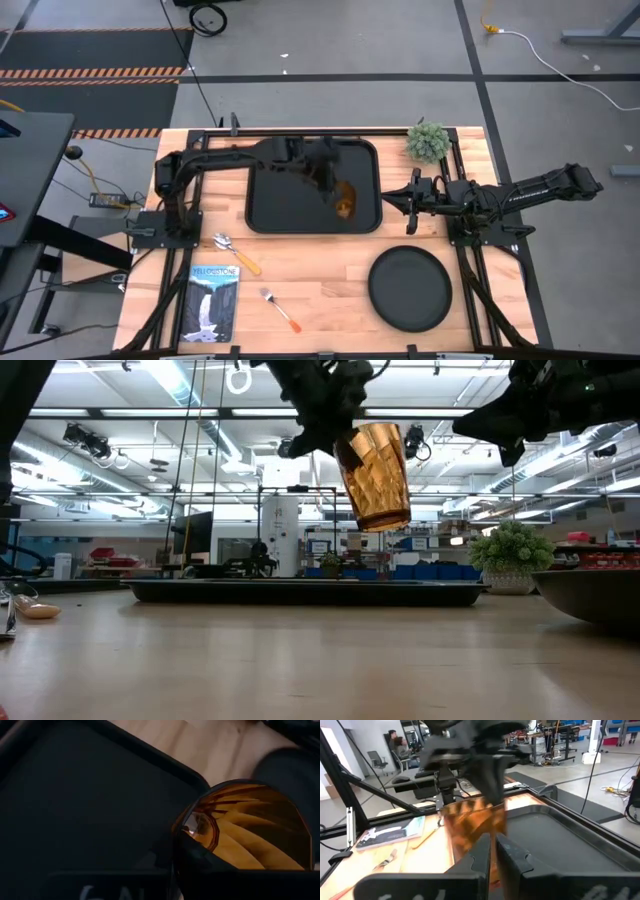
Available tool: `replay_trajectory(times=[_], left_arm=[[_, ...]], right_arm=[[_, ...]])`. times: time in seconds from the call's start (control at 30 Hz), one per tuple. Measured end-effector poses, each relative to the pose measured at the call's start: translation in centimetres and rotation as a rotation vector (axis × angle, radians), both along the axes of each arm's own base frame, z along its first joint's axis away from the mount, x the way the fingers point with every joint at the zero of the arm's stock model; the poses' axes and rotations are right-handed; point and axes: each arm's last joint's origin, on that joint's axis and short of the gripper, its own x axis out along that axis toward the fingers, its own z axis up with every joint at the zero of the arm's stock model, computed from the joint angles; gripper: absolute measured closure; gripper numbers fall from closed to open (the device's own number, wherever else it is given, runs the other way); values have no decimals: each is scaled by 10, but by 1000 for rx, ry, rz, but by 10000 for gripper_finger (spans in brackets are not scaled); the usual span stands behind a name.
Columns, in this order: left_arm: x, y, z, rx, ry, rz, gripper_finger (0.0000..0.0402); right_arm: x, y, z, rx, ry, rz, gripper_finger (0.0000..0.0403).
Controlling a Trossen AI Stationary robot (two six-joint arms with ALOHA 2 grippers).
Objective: Pick and place plate/cup/fork/spoon on tray
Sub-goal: Put the brown glass on the black tray
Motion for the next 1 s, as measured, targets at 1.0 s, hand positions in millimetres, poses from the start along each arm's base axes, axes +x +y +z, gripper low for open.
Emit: replay_trajectory(times=[1.0], left_arm=[[50, 124, -3, 76, 5, 38, 382]], right_arm=[[0, -11, 3, -8, -28, -57, 371]])
